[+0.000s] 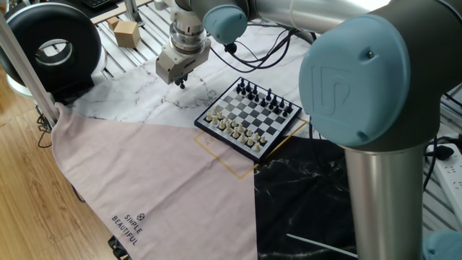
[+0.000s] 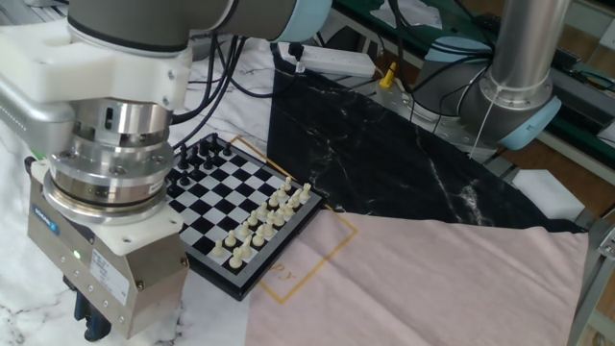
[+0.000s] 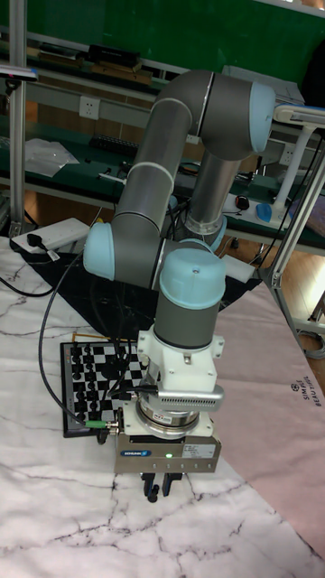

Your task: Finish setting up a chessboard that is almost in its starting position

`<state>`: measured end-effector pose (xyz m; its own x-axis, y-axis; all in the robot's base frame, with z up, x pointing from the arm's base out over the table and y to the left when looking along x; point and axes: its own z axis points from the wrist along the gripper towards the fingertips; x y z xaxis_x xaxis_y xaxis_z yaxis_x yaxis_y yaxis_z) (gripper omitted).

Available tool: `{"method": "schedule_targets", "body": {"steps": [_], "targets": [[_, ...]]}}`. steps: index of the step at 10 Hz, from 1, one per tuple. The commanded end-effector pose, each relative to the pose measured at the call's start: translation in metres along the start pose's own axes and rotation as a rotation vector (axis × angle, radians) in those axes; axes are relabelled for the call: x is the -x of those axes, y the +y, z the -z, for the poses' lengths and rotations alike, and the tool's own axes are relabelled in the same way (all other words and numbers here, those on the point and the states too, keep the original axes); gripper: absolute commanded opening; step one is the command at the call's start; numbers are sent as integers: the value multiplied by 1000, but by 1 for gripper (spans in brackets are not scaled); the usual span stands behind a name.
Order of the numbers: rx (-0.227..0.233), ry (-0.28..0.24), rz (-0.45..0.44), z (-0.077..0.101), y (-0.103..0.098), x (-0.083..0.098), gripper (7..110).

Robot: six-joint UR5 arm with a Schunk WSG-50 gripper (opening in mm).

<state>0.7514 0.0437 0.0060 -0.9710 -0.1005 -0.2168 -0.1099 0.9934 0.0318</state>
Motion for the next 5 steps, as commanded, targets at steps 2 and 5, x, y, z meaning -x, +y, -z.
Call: {"method": "schedule_targets", "body": {"steps": [2,5], "targets": [[0,11,-1,1,0,-1,22],[9,38,13,2,5,-7,22]]}}
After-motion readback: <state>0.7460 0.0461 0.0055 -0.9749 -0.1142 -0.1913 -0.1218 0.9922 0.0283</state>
